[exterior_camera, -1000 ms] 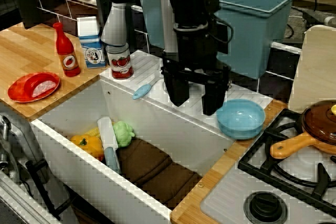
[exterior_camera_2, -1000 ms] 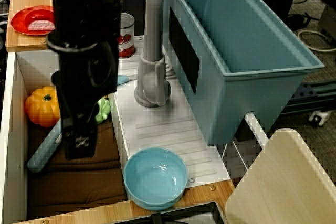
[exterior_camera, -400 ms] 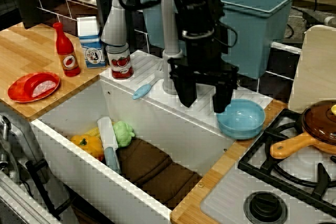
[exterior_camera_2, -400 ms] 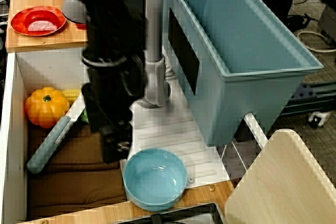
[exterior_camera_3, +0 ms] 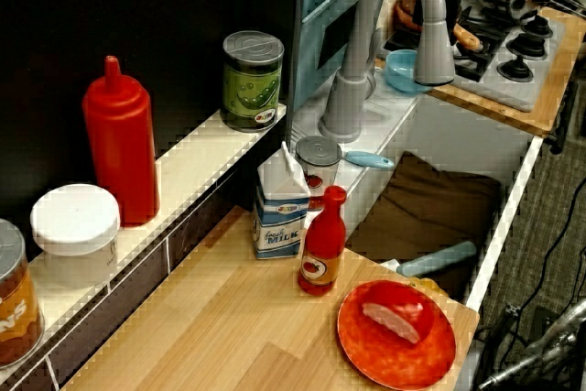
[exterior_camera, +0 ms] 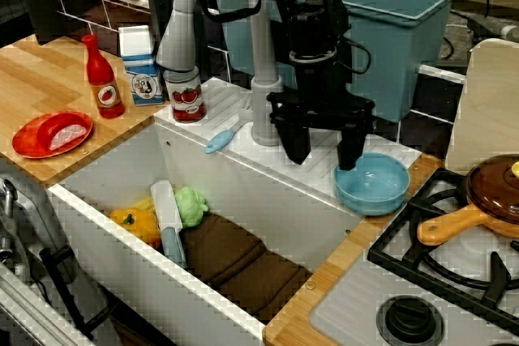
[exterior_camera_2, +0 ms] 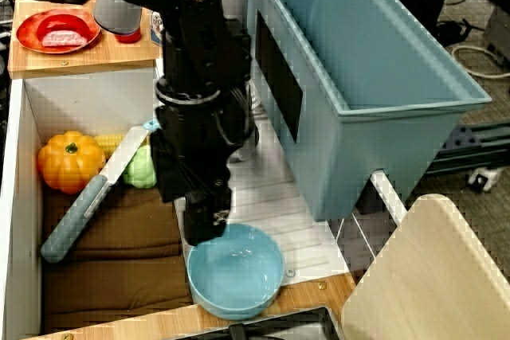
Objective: Lift bowl
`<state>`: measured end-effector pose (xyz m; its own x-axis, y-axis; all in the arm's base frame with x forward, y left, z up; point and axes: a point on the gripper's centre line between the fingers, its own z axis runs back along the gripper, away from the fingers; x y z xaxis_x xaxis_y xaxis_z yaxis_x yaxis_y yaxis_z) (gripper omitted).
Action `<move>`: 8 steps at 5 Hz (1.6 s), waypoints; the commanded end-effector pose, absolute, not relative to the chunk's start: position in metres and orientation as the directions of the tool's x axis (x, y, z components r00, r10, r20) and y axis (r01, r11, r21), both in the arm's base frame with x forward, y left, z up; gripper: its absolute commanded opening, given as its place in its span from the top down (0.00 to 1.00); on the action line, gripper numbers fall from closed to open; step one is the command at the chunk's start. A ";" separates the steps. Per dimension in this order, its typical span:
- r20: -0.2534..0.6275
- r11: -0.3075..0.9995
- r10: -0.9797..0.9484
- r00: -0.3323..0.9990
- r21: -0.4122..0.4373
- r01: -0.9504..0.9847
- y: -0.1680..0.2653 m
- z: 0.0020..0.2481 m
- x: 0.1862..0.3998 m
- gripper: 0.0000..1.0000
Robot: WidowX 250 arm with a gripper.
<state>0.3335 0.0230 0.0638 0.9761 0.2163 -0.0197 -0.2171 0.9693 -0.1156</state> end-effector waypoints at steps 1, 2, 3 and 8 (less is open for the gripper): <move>0.057 0.945 0.298 0.953 -0.157 -0.287 0.036 0.069 0.343 0.00; 0.082 0.928 0.341 0.936 -0.187 -0.322 0.036 0.064 0.338 0.00; 0.080 0.920 0.359 0.930 -0.200 -0.338 0.036 0.061 0.335 0.00; 0.014 0.865 0.451 0.893 -0.254 -0.433 0.033 0.057 0.333 0.00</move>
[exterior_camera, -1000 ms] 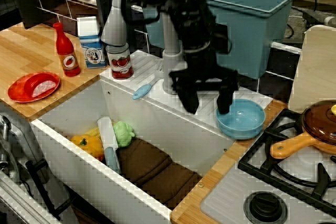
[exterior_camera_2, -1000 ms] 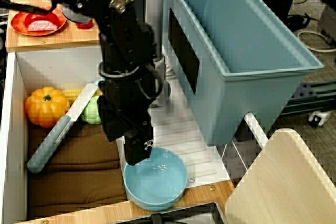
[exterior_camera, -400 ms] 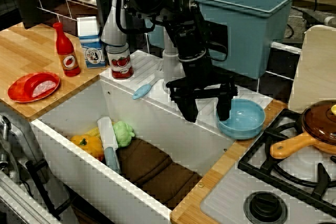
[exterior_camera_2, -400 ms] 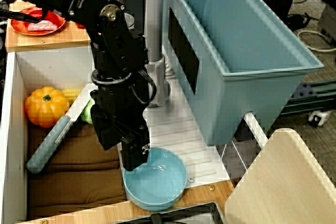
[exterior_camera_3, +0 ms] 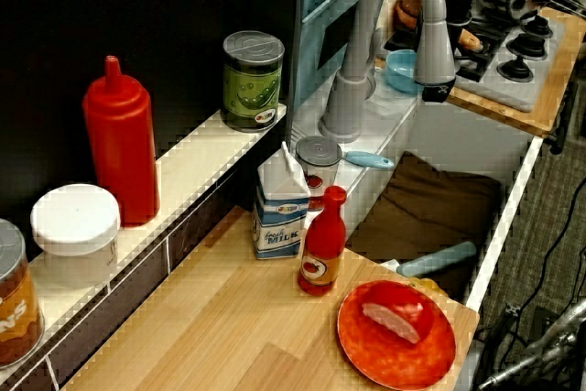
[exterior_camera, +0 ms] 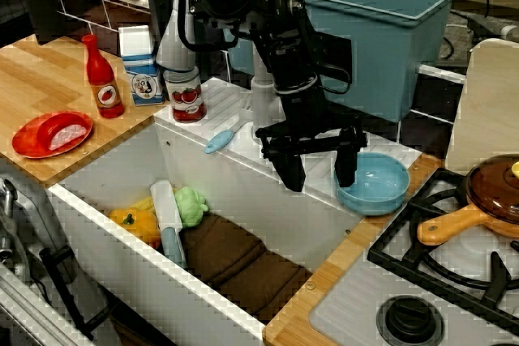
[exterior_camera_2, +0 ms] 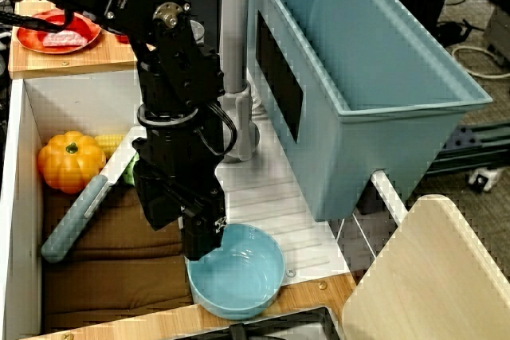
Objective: Lift bowl
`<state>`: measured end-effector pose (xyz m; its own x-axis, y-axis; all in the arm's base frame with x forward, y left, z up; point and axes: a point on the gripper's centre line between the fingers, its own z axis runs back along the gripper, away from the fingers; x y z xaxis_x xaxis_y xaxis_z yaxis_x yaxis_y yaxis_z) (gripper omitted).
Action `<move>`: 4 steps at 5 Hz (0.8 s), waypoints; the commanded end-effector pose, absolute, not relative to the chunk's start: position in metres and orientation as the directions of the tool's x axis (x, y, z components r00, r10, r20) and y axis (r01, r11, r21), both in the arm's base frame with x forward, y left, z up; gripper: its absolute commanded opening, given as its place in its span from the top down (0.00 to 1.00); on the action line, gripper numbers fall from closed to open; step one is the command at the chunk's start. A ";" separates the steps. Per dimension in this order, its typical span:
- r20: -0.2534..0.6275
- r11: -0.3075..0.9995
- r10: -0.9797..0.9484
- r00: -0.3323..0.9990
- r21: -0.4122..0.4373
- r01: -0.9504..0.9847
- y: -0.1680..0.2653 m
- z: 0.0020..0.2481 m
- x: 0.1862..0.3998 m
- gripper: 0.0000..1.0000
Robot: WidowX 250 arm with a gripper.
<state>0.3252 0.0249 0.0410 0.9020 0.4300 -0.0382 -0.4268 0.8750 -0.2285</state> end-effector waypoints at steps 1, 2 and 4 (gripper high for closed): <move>0.022 0.857 0.464 0.885 -0.262 -0.443 0.031 0.053 0.331 0.00; 0.032 0.855 0.471 0.882 -0.262 -0.447 0.027 0.050 0.331 0.00; 0.029 0.841 0.490 0.871 -0.279 -0.464 0.022 0.046 0.334 0.00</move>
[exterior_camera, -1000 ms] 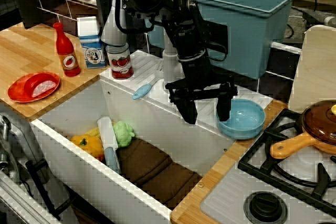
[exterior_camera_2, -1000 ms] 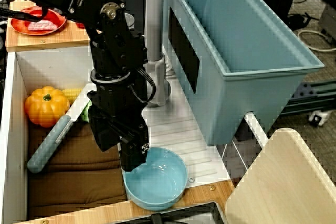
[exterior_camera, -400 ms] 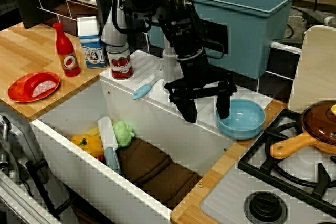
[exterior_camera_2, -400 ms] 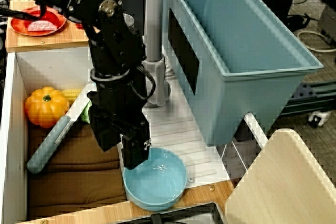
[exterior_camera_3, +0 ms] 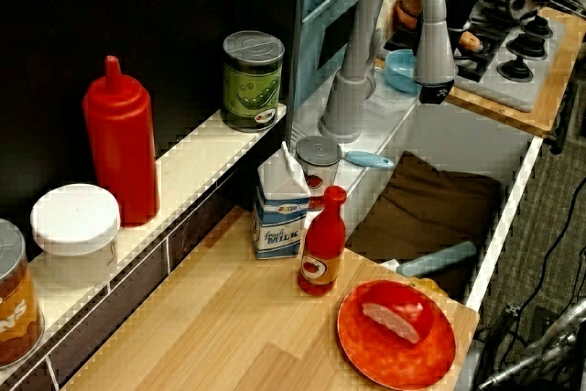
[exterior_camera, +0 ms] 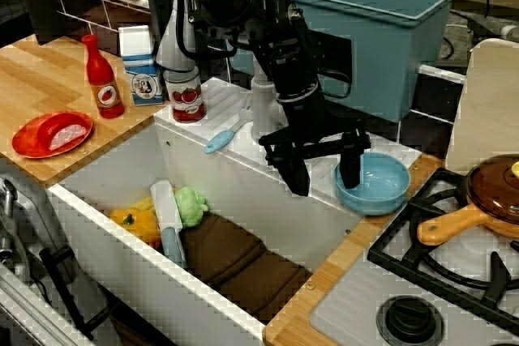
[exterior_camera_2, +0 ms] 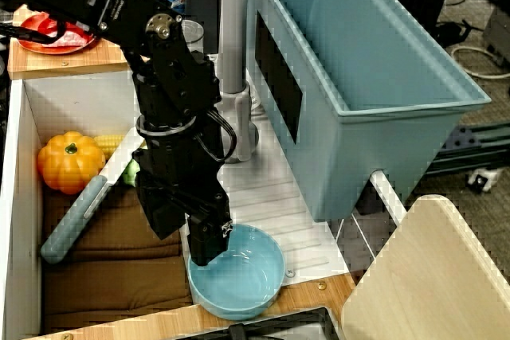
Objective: Lift bowl
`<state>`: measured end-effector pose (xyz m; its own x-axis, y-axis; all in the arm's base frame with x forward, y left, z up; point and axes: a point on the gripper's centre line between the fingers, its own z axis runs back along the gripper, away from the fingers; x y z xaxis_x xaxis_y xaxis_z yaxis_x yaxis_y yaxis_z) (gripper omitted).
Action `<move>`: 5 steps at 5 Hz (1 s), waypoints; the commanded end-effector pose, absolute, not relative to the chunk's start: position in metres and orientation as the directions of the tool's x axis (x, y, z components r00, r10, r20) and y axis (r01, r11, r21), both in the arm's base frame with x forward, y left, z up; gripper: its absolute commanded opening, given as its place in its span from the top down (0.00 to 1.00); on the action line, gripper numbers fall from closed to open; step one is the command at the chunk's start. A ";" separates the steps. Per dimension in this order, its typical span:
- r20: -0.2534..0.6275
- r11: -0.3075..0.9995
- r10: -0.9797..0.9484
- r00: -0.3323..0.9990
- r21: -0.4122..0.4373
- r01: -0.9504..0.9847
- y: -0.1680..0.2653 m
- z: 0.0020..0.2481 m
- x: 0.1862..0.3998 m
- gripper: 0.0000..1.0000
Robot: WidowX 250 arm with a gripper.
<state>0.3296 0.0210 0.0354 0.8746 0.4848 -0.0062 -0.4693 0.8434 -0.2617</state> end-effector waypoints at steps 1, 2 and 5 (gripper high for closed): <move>0.029 0.836 0.498 0.867 -0.281 -0.471 0.021 0.043 0.334 0.00; 0.026 0.829 0.511 0.859 -0.280 -0.484 0.020 0.036 0.336 0.00; 0.002 0.835 0.502 0.865 -0.259 -0.485 0.015 0.015 0.339 1.00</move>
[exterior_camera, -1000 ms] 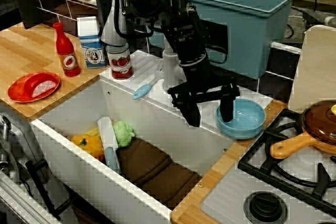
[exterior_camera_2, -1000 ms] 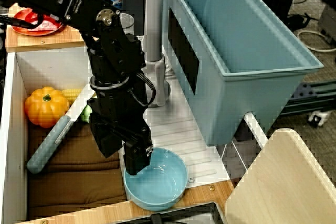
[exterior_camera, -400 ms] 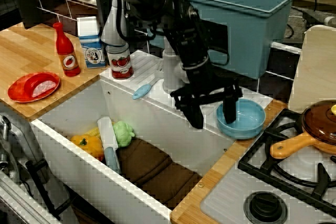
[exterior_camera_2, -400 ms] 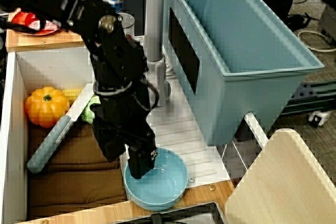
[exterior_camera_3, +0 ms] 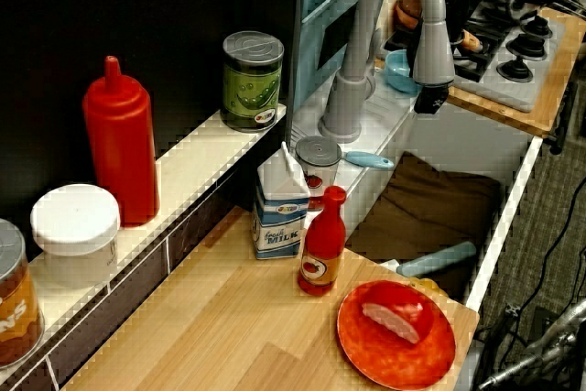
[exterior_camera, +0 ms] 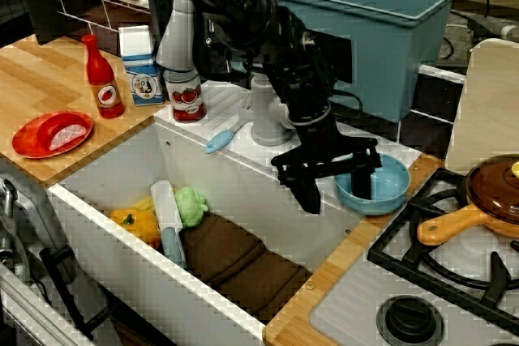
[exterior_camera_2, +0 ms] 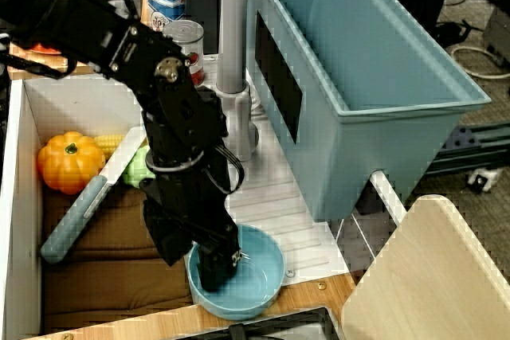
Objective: Lift bowl
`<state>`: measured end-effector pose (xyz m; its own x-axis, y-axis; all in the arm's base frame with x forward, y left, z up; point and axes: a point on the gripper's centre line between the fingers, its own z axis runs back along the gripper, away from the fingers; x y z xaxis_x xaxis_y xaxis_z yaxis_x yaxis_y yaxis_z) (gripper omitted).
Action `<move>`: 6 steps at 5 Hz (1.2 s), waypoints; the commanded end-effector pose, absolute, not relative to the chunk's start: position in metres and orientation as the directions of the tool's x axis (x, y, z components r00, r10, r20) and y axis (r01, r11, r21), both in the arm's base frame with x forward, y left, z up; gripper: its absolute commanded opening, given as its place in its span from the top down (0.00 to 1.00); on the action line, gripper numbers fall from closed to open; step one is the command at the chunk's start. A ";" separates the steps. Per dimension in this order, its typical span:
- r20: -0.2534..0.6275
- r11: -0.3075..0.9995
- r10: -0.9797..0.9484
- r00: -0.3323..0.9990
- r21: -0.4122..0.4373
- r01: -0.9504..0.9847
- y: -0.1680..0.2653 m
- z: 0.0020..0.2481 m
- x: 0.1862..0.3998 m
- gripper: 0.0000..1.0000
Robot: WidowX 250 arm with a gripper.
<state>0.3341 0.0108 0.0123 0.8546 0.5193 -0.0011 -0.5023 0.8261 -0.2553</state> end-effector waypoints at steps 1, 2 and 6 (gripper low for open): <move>-0.022 0.833 0.498 0.867 -0.263 -0.486 0.017 0.019 0.342 1.00; -0.037 0.830 0.498 0.867 -0.271 -0.488 0.020 0.025 0.340 1.00; -0.045 0.831 0.474 0.879 -0.308 -0.464 0.030 0.055 0.315 1.00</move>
